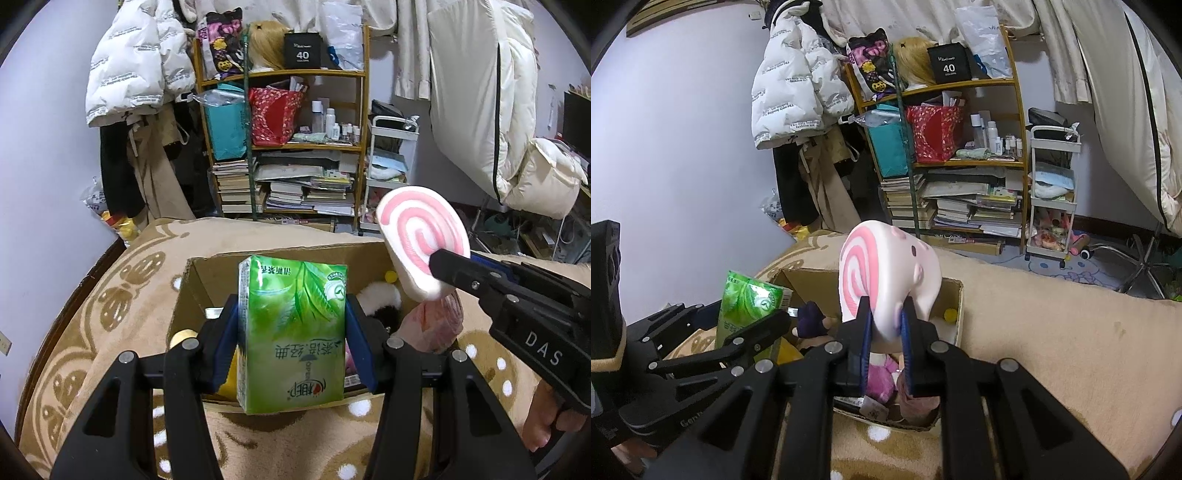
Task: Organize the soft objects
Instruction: 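Lift the green tissue pack and swirl cushion with both tools over the box, then open both tools to drop the green tissue pack and swirl cushion into the box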
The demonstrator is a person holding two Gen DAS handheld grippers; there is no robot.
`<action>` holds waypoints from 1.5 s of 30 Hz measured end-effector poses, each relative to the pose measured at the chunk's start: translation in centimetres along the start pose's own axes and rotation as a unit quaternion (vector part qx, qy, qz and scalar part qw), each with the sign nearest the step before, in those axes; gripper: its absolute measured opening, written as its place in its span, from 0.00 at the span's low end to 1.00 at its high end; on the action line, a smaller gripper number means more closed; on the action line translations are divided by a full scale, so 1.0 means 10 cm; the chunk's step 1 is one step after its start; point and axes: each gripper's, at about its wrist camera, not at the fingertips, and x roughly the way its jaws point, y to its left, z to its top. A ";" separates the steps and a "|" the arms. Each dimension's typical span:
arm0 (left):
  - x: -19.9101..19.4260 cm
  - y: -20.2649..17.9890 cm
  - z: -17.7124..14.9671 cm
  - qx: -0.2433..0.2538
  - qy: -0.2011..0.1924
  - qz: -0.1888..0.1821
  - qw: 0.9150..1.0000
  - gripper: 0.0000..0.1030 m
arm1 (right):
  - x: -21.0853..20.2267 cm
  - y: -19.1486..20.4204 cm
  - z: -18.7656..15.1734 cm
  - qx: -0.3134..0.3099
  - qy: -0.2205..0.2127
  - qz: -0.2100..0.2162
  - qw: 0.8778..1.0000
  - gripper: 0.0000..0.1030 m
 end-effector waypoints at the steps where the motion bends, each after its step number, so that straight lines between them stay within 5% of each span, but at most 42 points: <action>1: 0.01 -0.01 0.00 0.001 0.001 -0.002 1.000 0.52 | 0.00 0.00 0.00 0.001 0.002 0.001 1.000 0.16; 12: 0.18 -0.03 -0.06 0.000 0.031 -0.025 0.999 0.53 | 0.06 -0.07 -0.04 0.017 0.019 0.009 1.000 0.17; 21: 0.15 0.01 -0.06 -0.013 0.020 -0.025 0.999 0.76 | 0.08 -0.07 -0.04 0.020 0.022 0.016 0.999 0.19; 28: 0.10 0.04 -0.05 -0.016 0.027 -0.021 0.999 0.80 | 0.05 -0.08 -0.04 0.024 0.018 0.015 0.999 0.21; 31: 0.04 0.04 -0.06 -0.013 0.029 -0.010 0.999 0.87 | -0.01 -0.08 -0.04 0.024 0.013 0.017 0.999 0.29; 45: -0.54 0.20 -0.24 -0.019 0.016 0.049 0.999 0.93 | -0.35 0.01 -0.14 0.020 0.008 0.006 1.000 0.75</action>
